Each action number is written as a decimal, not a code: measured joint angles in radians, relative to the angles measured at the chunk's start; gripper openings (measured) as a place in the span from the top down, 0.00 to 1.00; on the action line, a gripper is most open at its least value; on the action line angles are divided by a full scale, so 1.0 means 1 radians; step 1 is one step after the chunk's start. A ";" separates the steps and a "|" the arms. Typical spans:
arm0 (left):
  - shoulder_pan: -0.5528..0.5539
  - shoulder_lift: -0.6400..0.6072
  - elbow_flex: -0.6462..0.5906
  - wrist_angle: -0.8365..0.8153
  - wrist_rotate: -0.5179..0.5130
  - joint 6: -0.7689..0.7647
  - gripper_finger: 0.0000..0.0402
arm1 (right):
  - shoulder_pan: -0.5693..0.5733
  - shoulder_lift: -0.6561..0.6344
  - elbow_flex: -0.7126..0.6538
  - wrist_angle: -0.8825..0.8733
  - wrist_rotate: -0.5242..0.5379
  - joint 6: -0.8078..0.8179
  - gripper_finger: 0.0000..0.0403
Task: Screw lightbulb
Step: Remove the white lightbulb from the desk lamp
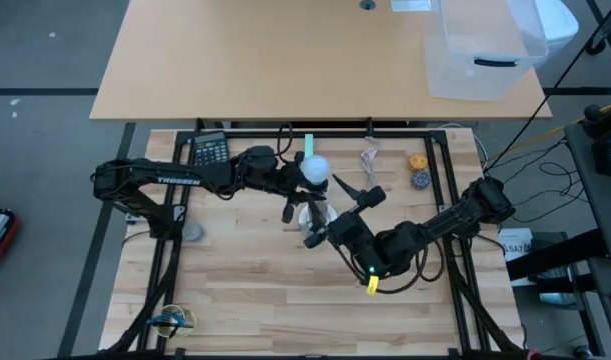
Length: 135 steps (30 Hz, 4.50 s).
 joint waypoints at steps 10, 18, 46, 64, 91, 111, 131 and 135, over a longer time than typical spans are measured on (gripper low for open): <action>0.000 0.000 0.000 0.003 -0.001 0.000 0.82 | -0.070 0.001 0.000 -0.046 0.049 0.050 0.21; 0.000 0.000 0.000 0.005 -0.007 -0.002 0.82 | -0.109 0.002 0.000 -0.104 0.062 0.125 0.21; 0.000 0.000 0.000 0.008 -0.044 -0.001 0.82 | -0.154 0.002 0.000 -0.232 0.059 0.284 0.38; 0.019 0.000 0.001 -0.014 0.116 0.052 0.82 | -0.114 -0.002 0.000 -0.311 -0.005 0.101 0.38; 0.077 -0.001 0.004 -0.076 0.197 0.070 0.82 | -0.108 -0.016 0.001 -0.433 -0.040 0.064 0.38; 0.084 -0.049 0.008 -0.187 0.109 0.130 0.82 | -0.107 -0.019 0.000 -0.431 -0.029 0.058 0.38; 0.101 -0.116 0.001 -0.298 0.079 0.157 0.82 | -0.106 -0.038 -0.001 -0.373 -0.020 0.078 0.48; 0.098 -0.113 0.000 -0.274 0.072 0.140 0.82 | -0.097 -0.038 0.019 -0.290 -0.026 0.011 0.45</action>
